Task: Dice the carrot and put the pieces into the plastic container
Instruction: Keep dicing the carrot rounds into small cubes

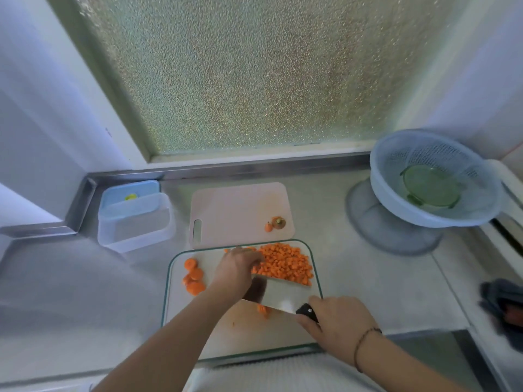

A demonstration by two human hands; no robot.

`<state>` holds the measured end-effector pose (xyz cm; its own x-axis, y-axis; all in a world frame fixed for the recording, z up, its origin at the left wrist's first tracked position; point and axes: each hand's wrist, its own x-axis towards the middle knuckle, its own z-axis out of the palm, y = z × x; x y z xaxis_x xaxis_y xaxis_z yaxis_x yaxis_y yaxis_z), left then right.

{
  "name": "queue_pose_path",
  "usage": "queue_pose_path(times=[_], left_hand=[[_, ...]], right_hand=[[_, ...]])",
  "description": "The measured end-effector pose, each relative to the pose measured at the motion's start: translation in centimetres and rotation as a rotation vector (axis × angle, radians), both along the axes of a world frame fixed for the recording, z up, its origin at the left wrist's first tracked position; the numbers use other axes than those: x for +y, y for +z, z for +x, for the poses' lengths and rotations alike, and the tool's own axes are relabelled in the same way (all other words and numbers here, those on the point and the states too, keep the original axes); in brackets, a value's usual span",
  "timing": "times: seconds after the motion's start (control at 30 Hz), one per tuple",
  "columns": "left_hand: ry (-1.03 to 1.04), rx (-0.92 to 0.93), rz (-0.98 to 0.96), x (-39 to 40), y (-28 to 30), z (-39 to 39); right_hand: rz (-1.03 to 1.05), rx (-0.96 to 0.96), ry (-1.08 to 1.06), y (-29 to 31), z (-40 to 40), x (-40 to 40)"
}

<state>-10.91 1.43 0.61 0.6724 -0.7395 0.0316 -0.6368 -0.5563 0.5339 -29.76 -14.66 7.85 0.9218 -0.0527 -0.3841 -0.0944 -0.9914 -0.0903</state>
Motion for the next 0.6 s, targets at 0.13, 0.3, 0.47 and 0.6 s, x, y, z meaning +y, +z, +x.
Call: queue_pose_path(times=[0.13,0.3,0.47,0.6], left_hand=[[0.159,-0.191,-0.16,3.0,0.7,0.7],[0.249,-0.223,0.069,9.2,-1.6,1.3],[0.285,-0.118,0.087,13.4,-2.4,0.9],[0.22,-0.141,0.142,14.2,-2.4,0.9]], right_hand=[[0.054,0.004,-0.127,-0.2,-0.4,-0.3],[0.114,-0.073,-0.207,-0.6,-0.4,0.4],[0.264,-0.129,-0.382,-1.3,0.2,1.7],[0.361,-0.152,-0.455,-1.7,1.0,3.2]])
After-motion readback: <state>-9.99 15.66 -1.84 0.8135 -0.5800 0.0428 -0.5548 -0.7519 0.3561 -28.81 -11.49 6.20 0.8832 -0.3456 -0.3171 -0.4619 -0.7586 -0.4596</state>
